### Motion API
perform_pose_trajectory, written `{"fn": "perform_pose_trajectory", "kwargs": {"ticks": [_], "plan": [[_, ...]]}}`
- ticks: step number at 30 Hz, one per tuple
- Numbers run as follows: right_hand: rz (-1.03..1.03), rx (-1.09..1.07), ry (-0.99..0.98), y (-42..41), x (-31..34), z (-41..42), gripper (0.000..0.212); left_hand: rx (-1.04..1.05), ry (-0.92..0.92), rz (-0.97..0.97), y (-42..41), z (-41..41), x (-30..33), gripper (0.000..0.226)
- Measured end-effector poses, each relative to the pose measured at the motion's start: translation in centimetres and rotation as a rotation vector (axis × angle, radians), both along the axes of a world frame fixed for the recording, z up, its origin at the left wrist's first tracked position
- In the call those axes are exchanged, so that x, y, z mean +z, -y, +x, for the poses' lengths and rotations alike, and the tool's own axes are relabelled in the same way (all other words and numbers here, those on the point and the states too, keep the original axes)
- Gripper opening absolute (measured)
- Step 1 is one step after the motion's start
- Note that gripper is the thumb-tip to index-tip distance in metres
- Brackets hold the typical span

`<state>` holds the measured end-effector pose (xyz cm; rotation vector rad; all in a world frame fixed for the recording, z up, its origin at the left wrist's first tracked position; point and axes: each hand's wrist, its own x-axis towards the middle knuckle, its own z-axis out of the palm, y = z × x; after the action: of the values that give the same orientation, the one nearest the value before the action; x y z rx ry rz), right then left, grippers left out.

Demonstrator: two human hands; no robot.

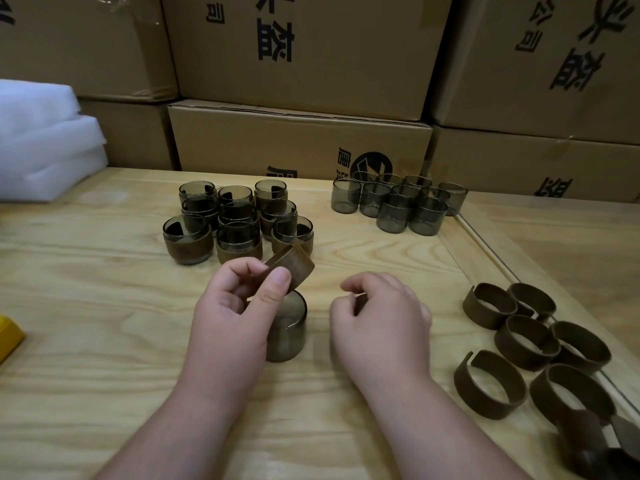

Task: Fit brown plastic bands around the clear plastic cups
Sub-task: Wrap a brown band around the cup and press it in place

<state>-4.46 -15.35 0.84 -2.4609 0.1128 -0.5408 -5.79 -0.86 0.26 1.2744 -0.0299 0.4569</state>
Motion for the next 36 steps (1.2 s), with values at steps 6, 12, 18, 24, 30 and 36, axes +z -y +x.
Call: {"fn": "perform_pose_trajectory", "kwargs": {"ticks": [6,12,18,24,30,36], "plan": [[0.177,0.193,0.416,-0.8,0.2,-1.0,0.042,0.018,0.000,0.004,0.0,-0.1,0.1,0.031],[0.556,0.612,0.148,-2.0,-0.5,-2.0,0.062,0.030,0.010,0.009,0.1,-0.1,0.3,0.033],[0.814,0.437,-0.194,-1.8,-0.3,-1.0,0.083,0.022,-0.007,0.006,0.0,0.1,-0.1,0.029],[0.523,0.156,-0.058,-1.9,-0.2,-0.8,0.074,0.018,-0.011,0.000,0.0,-0.1,0.0,0.035],[0.556,0.415,0.185,-1.9,-0.8,-1.1,0.072,-0.015,0.009,0.031,-0.2,0.2,-0.3,0.021],[0.411,0.542,0.340,-2.1,-1.3,-0.8,0.054,-0.036,0.027,0.027,-0.4,0.1,-0.4,0.045]]}}
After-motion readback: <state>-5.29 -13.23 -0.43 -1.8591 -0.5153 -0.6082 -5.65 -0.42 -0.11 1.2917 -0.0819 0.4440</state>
